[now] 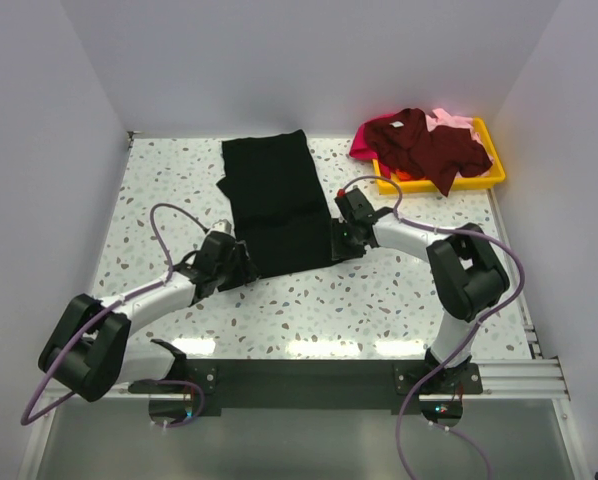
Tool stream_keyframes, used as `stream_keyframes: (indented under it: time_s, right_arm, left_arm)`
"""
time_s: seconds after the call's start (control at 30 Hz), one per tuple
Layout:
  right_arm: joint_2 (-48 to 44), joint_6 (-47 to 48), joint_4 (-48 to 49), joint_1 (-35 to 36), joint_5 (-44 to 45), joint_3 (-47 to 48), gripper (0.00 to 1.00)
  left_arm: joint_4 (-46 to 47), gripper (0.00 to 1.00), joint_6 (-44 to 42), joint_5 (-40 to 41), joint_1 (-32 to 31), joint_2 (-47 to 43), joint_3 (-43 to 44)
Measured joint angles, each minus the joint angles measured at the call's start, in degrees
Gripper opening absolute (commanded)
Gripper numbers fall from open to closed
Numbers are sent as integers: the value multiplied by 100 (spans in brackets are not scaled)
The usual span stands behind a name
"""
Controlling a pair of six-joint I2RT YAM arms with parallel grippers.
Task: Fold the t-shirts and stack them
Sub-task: Fold the tshirt
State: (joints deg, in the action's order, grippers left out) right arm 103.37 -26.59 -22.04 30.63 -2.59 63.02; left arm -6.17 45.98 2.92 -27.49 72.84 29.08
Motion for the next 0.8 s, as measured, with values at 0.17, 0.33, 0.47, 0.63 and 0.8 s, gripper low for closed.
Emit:
stream_keyframes:
  time_s: [0.17, 0.33, 0.47, 0.63, 0.8]
  right_arm:
    - [-15, -22, 42, -7, -11, -35, 32]
    - [-28, -42, 70, -7, -28, -70, 18]
    - [-28, -31, 76, -4, -111, -92, 4]
    - [-31, 31, 68, -4, -149, -94, 0]
    - [-280, 111, -4, 11, -164, -304, 0]
  left_arm:
    - [103, 52, 22, -22, -4, 44, -50]
    - [103, 23, 85, -20, -9, 85, -94]
    - [114, 0, 111, -17, -9, 131, -98]
    - [125, 0, 39, -13, -9, 164, -98]
    - [81, 0, -184, -13, -9, 98, -98]
